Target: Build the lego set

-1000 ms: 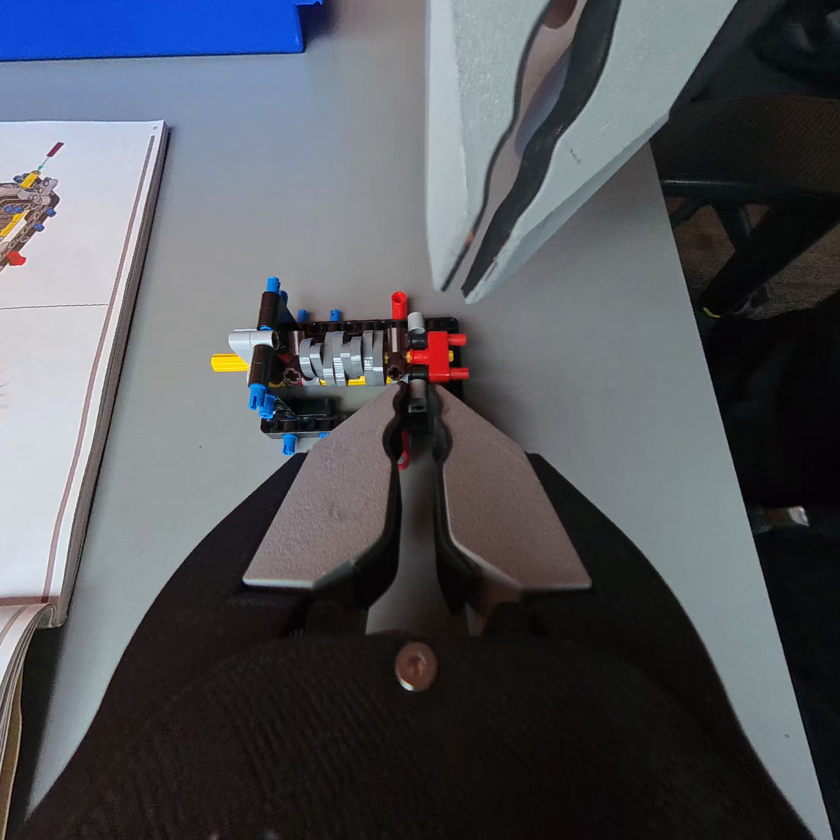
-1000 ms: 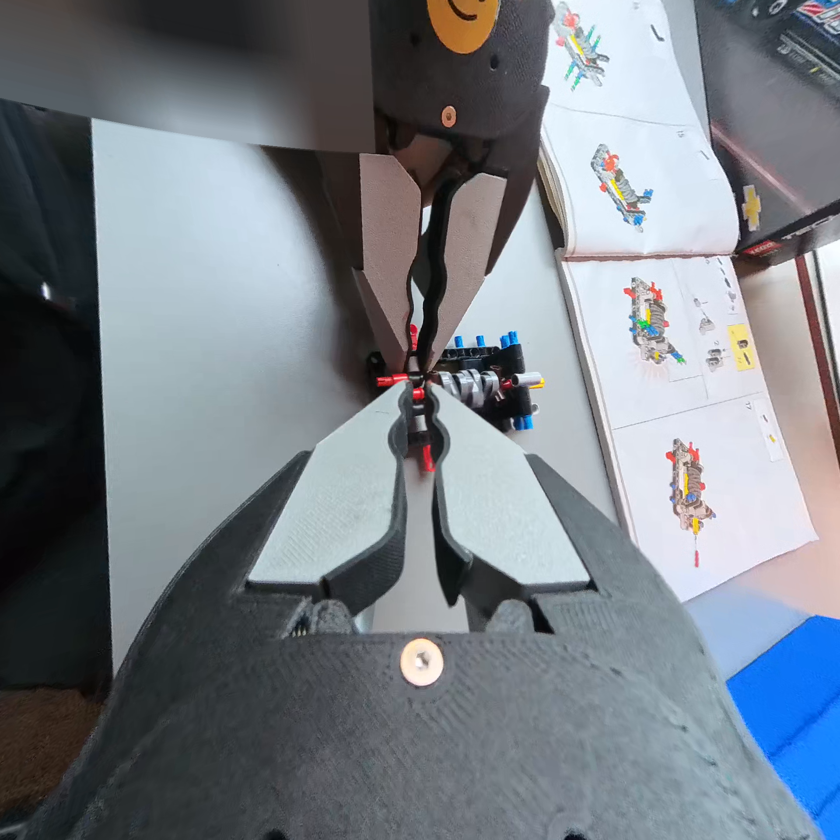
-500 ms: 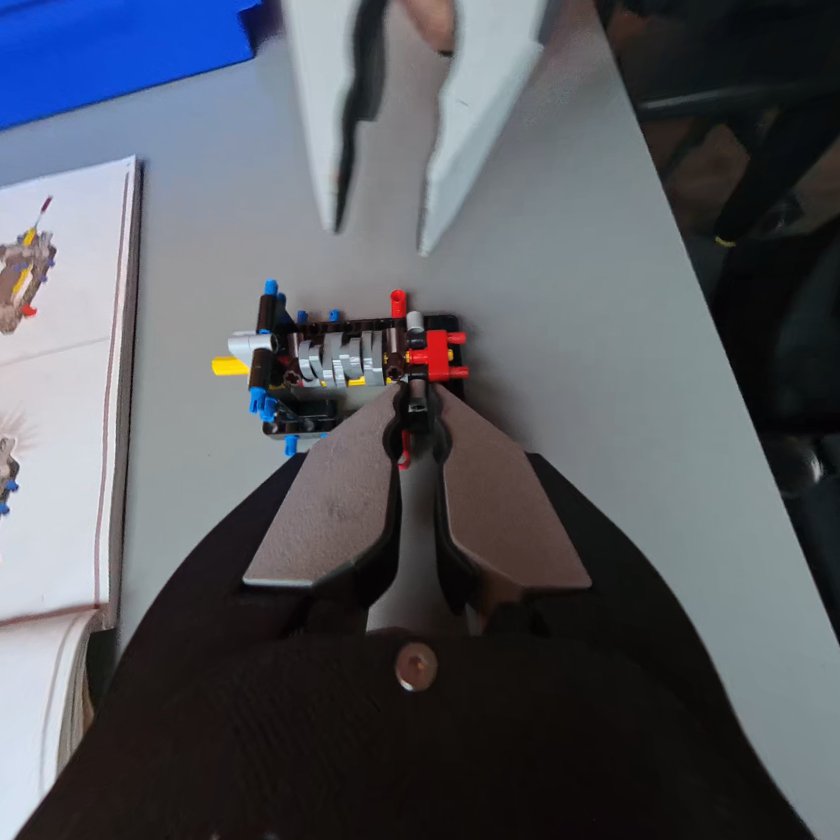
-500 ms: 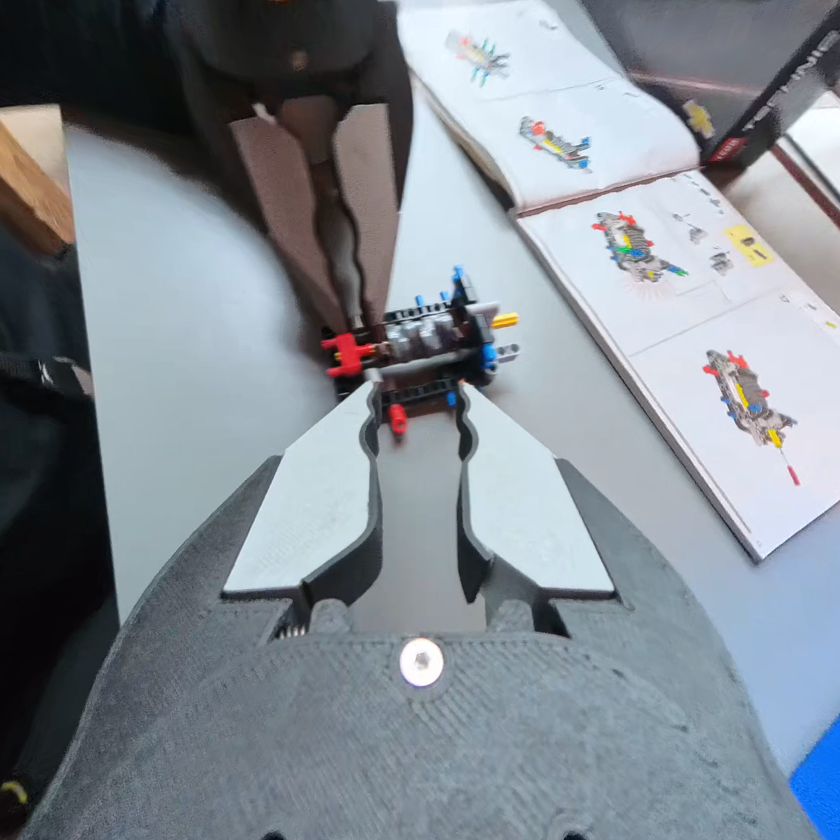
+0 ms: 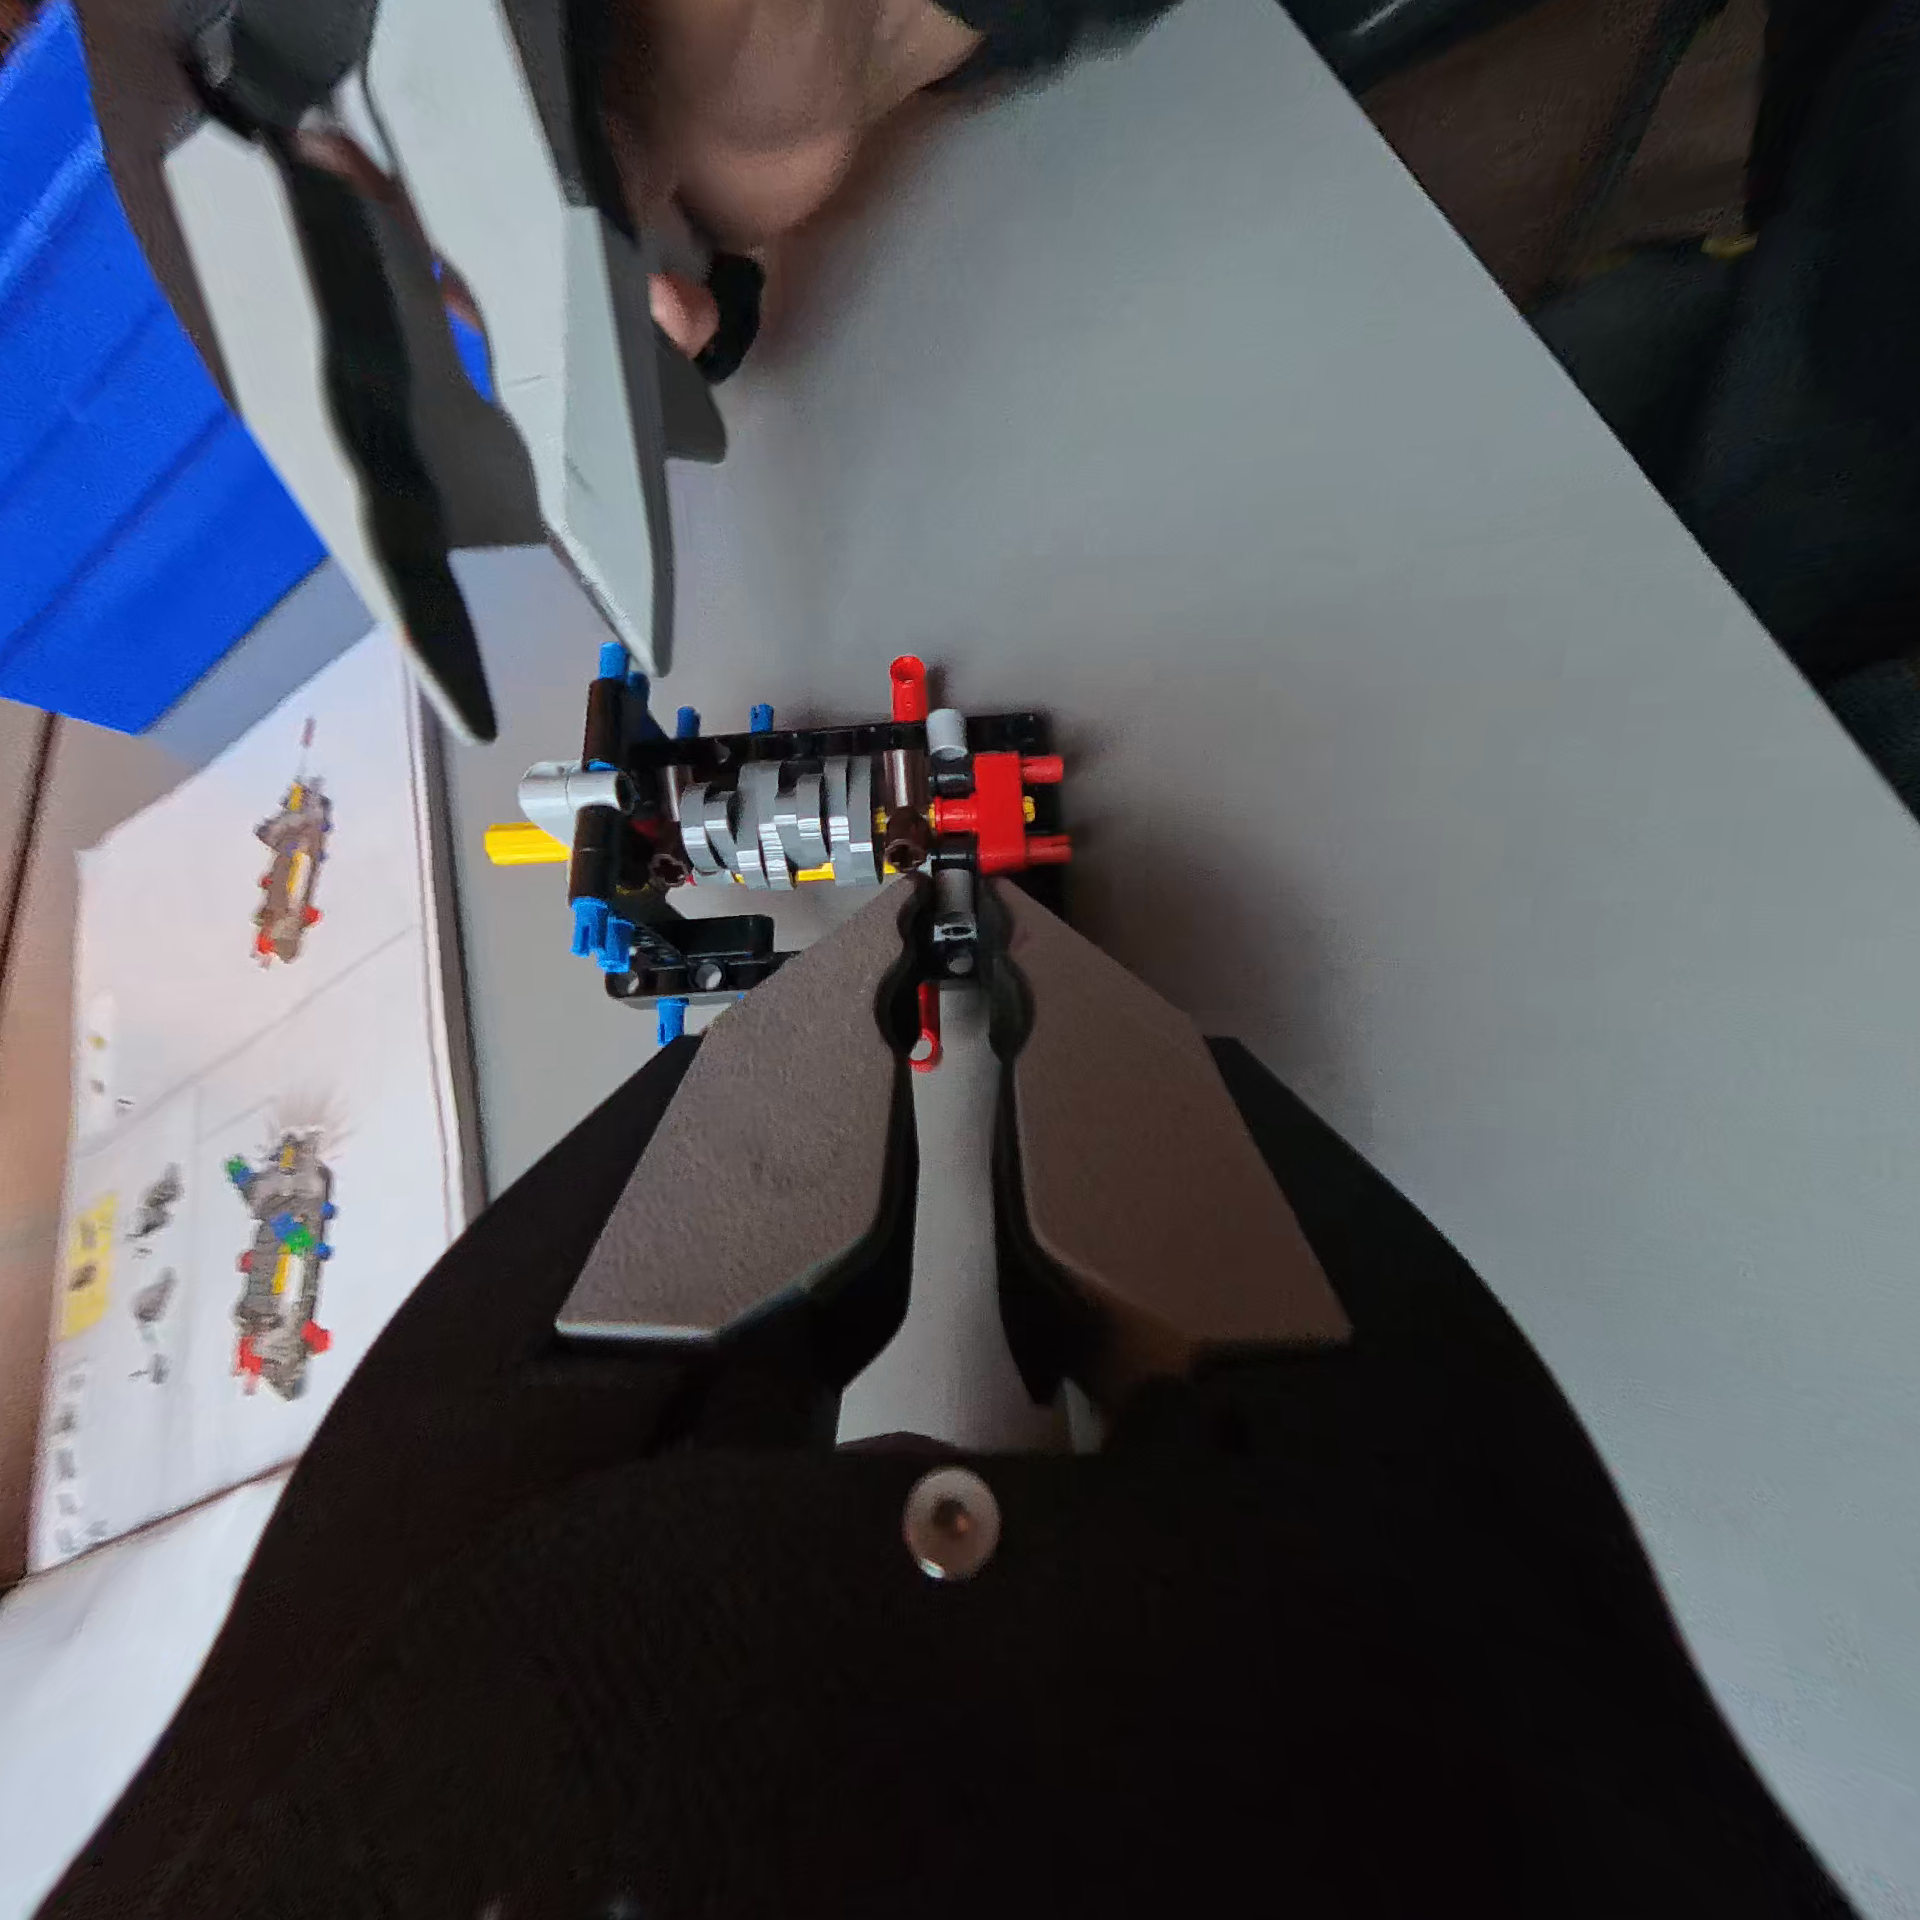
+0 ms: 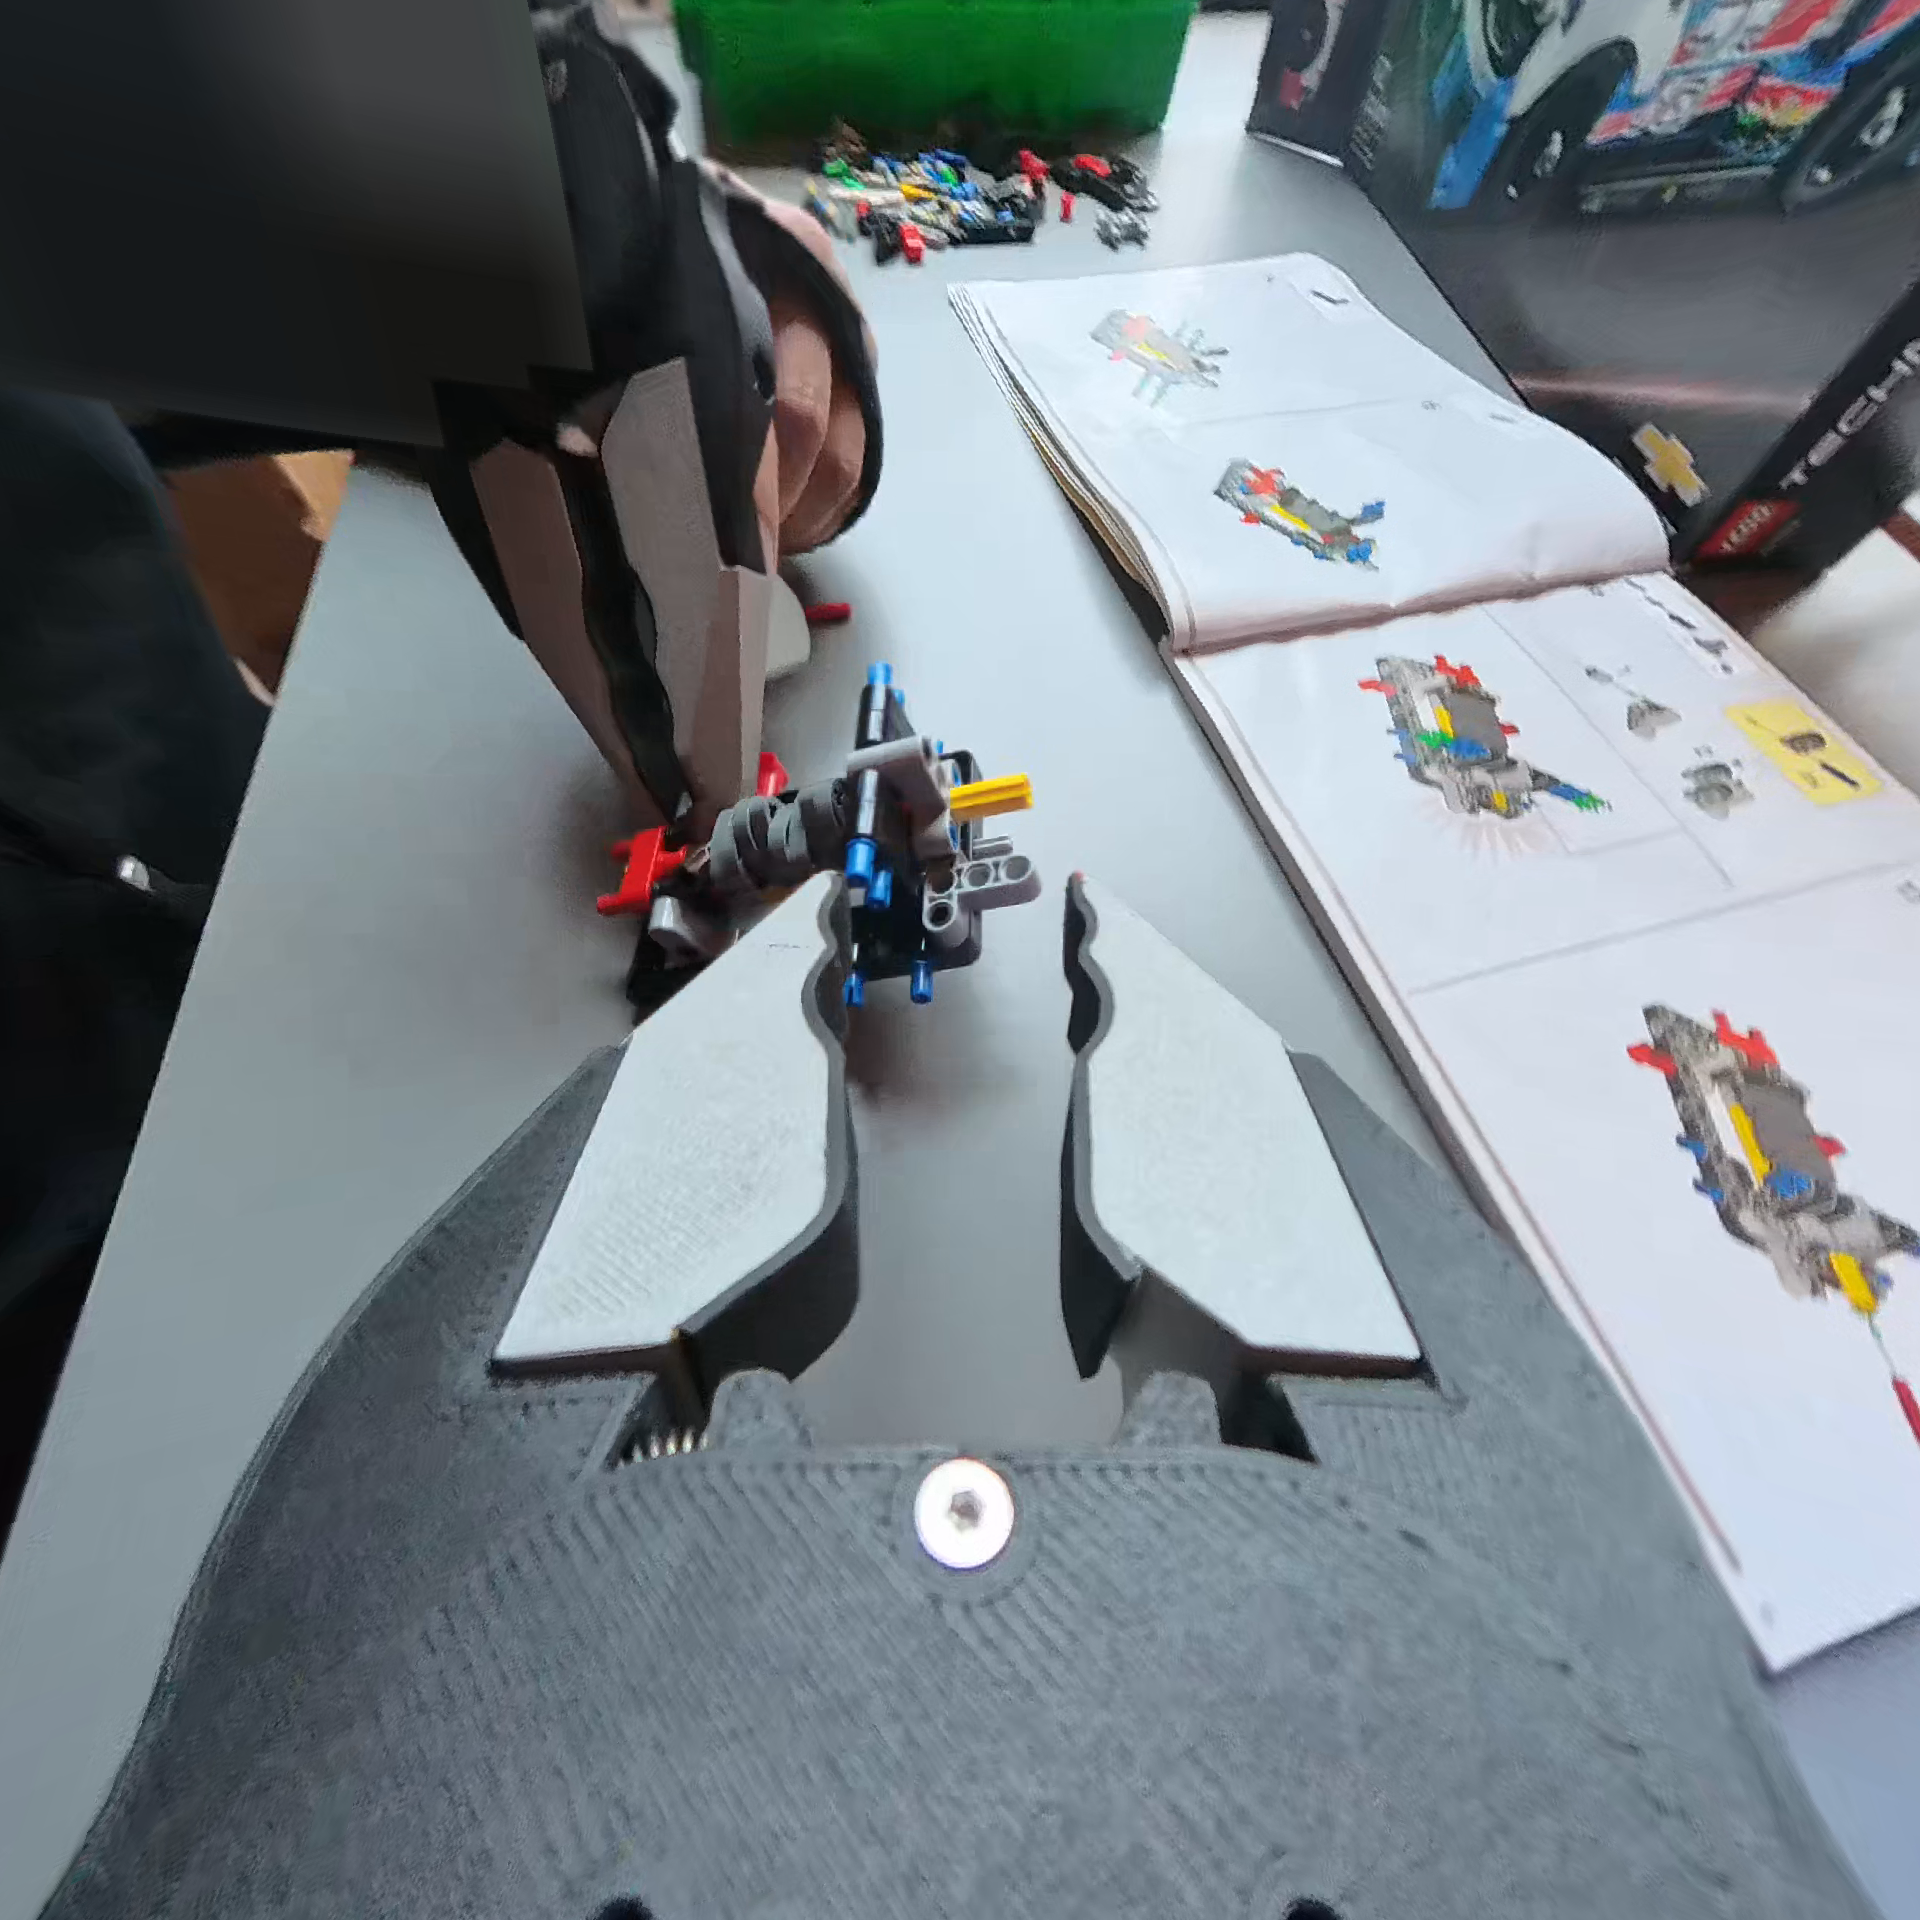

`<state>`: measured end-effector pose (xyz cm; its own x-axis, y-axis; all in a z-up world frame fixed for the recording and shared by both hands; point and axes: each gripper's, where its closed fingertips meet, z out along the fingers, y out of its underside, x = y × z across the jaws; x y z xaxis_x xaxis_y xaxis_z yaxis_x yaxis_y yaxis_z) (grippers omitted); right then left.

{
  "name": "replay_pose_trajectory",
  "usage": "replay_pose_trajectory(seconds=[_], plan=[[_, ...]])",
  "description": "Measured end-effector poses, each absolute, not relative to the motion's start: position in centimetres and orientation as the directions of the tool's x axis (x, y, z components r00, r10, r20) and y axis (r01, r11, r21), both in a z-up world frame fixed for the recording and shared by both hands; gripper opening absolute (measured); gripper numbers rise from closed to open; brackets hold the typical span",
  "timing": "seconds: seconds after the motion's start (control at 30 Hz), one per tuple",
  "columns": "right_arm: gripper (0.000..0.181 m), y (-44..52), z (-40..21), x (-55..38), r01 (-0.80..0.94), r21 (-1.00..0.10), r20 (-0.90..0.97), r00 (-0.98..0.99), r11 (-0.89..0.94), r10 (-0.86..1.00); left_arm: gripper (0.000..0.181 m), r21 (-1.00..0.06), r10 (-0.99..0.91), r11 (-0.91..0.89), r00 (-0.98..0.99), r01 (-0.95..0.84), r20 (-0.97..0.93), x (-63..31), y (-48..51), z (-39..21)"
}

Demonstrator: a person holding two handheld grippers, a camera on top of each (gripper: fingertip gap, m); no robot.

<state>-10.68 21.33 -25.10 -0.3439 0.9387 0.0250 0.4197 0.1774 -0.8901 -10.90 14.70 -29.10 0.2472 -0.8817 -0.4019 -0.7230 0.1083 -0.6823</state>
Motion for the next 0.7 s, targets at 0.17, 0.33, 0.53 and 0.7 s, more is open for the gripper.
replay_pose_trajectory(seconds=[0.17, 0.33, 0.53, 0.7], plan=[[0.034, 21.3, -24.3, -11.0, 0.360, -0.910, 0.033, -0.430, 0.205, 0.902, 0.005, -0.640, -0.831, 0.167, 0.243, -0.750, -0.501, -11.1, 15.4, -29.0], [0.042, 20.7, -24.0, -10.9, 0.327, -0.924, 0.040, -0.436, 0.200, 0.899, 0.005, -0.644, -0.816, 0.175, 0.256, -0.745, -0.518, -11.2, 16.1, -28.9], [0.047, 20.6, -23.7, -11.2, 0.302, -0.932, 0.058, -0.415, 0.198, 0.908, 0.005, -0.590, -0.779, 0.213, 0.229, -0.779, -0.584, -10.9, 16.1, -28.9], [0.041, 21.0, -24.9, -11.3, 0.335, -0.915, 0.077, -0.400, 0.225, 0.913, 0.005, -0.636, -0.817, 0.175, 0.249, -0.752, -0.520, -10.1, 15.6, -28.9]])
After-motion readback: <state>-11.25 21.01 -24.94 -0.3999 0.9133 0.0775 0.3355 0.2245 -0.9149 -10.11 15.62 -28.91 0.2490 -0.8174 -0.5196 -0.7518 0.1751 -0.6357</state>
